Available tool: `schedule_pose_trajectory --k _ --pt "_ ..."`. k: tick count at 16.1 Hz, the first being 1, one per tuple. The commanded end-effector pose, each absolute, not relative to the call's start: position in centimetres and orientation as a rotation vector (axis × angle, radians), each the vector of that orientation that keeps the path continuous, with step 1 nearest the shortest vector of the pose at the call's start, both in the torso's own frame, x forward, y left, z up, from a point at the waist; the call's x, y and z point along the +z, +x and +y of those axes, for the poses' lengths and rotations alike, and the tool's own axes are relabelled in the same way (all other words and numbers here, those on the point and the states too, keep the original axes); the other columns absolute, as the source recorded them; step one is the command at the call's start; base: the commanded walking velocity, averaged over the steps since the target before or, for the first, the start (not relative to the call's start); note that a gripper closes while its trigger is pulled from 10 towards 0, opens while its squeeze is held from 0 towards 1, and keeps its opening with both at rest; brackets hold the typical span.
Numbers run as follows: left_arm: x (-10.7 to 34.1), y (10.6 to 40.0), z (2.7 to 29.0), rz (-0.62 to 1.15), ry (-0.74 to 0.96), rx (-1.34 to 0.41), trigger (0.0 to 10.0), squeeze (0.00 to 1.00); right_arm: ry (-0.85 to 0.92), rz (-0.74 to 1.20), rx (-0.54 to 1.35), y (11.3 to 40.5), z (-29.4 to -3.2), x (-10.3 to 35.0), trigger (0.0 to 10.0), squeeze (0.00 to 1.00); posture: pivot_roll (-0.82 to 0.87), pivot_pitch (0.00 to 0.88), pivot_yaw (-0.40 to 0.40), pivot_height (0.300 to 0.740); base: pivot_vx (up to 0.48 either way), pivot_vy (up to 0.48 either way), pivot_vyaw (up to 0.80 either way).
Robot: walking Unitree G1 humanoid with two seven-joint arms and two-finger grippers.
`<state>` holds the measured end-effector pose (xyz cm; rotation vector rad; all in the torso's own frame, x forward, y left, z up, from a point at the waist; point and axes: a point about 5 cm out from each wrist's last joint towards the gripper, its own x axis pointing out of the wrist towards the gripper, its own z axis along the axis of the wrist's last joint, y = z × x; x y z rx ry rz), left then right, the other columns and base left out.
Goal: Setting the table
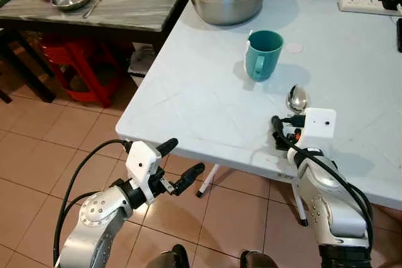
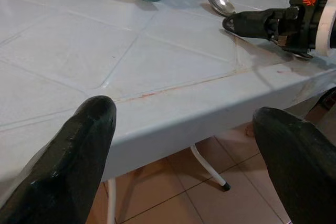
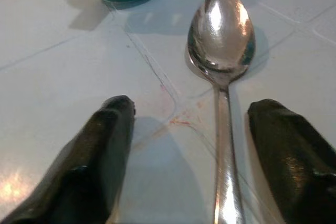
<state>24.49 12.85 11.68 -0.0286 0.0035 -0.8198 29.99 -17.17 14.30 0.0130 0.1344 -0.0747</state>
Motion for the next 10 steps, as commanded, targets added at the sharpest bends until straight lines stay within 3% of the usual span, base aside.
schedule_pose_trajectory --k 1,10 --pt "11.9 24.2 12.9 0.000 -0.020 -0.835 10.0 0.00 0.017 0.229 -0.100 29.5 -17.5 12.5 0.0 0.00 -0.16 0.200 0.092 0.740 0.000 0.000 0.00" --pt "11.9 24.2 12.8 -0.003 -0.027 -0.843 10.0 0.00 0.017 0.240 -0.128 29.9 -18.7 12.6 0.0 0.00 -0.16 0.203 0.100 0.740 0.000 0.000 0.00"
